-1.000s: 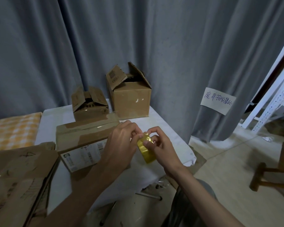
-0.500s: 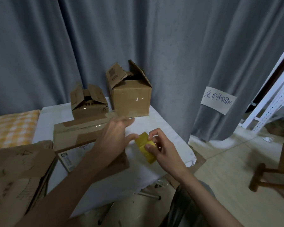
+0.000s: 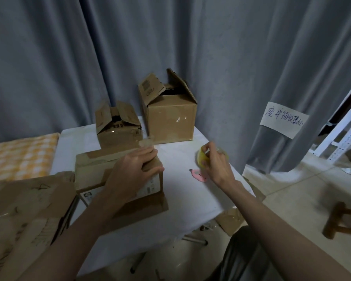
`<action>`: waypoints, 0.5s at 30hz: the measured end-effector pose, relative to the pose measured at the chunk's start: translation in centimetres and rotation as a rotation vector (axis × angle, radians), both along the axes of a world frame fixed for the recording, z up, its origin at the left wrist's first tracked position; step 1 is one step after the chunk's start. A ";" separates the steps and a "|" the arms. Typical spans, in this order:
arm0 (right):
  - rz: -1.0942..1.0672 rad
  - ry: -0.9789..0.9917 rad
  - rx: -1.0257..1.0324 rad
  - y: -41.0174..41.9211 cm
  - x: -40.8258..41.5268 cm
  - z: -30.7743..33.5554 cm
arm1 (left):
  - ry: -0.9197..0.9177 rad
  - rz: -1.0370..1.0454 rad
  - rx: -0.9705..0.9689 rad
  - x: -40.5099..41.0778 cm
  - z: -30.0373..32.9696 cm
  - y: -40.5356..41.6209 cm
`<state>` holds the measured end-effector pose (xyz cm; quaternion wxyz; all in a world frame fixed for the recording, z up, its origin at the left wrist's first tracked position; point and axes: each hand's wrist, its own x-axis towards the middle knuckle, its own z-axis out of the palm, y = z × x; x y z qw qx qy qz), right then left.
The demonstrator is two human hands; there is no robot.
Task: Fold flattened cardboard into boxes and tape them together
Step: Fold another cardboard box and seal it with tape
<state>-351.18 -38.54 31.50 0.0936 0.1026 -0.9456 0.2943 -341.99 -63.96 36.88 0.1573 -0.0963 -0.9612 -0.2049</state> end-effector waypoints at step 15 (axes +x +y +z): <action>0.388 0.328 -0.318 -8.2 0.9 4.3 | 0.124 -0.141 -0.077 3.9 -1.3 -2.5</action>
